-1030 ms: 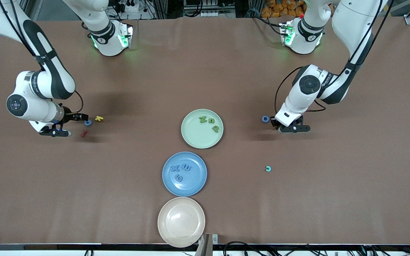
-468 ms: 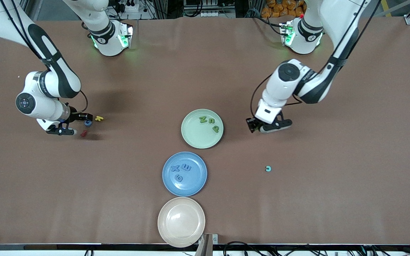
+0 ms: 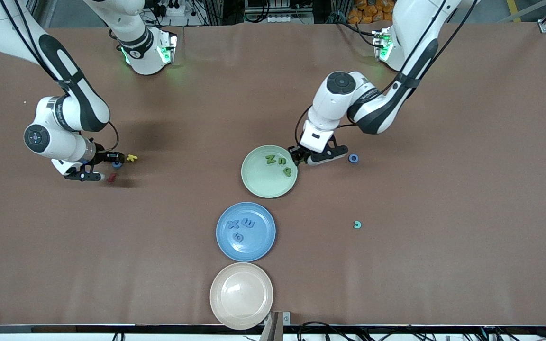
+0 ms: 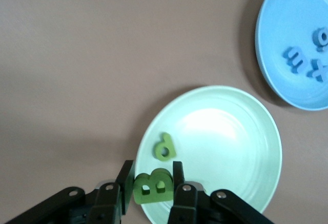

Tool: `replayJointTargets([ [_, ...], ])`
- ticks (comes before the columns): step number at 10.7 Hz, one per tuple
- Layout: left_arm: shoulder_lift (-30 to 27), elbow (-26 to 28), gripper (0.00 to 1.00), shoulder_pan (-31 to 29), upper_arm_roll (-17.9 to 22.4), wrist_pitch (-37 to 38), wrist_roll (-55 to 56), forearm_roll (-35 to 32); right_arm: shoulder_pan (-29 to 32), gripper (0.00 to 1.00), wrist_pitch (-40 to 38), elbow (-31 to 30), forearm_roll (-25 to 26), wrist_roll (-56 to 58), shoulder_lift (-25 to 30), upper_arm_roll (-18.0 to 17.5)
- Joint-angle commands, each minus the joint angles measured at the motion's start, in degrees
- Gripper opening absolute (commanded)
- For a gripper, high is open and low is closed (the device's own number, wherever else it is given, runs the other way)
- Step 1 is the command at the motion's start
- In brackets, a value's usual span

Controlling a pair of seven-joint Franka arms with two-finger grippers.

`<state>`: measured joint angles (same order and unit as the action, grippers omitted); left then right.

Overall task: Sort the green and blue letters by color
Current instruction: 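Drop the B on the green plate while the right gripper grasps the G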

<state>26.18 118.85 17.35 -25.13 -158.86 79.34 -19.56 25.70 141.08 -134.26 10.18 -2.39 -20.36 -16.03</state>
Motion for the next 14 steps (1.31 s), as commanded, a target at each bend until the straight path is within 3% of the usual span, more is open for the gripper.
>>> replayJointTargets([
  [1,3.52,-6.06,0.0,4.53,1.48,4.41,7.65,-1.53,0.41,0.52,0.95,-0.3,0.28,0.2,-0.47,-0.67],
  [4,8.26,-13.09,0.0,11.01,3.93,8.91,16.77,-1.62,-0.03,0.35,0.95,-0.21,0.28,0.2,-0.47,-0.67],
  [6,10.55,-16.0,0.0,19.44,10.76,9.97,21.63,-1.62,-0.12,0.21,1.65,-0.12,0.28,0.11,-0.38,-0.67],
  [7,10.91,-16.19,0.0,22.35,13.76,9.97,22.95,-1.62,-0.12,0.21,1.83,-0.03,0.28,0.11,-0.47,-0.75],
  [8,10.65,-16.19,0.86,22.73,15.27,10.06,22.79,-1.71,-0.12,0.17,1.74,-0.03,0.28,0.11,-0.38,-0.76],
  [9,10.39,-16.1,1.0,22.65,15.8,10.67,22.7,-1.97,-0.12,0.1,1.65,0.05,0.19,0.11,-0.21,-0.76],
  [11,9.42,-16.19,1.0,21.86,16.33,12.52,22.18,-2.06,-0.03,0.01,0.87,0.49,0.19,0.02,0.49,-0.76],
  [13,8.11,-16.19,1.0,19.06,16.34,13.04,17.19,-2.06,-0.03,0.0,-2.54,2.15,-0.68,-0.24,1.46,-0.93],
  [14,7.41,-16.19,1.0,18.08,16.34,15.31,14.12,-2.06,-0.12,0.0,-4.65,3.29,-3.82,-0.07,1.81,-1.37],
])
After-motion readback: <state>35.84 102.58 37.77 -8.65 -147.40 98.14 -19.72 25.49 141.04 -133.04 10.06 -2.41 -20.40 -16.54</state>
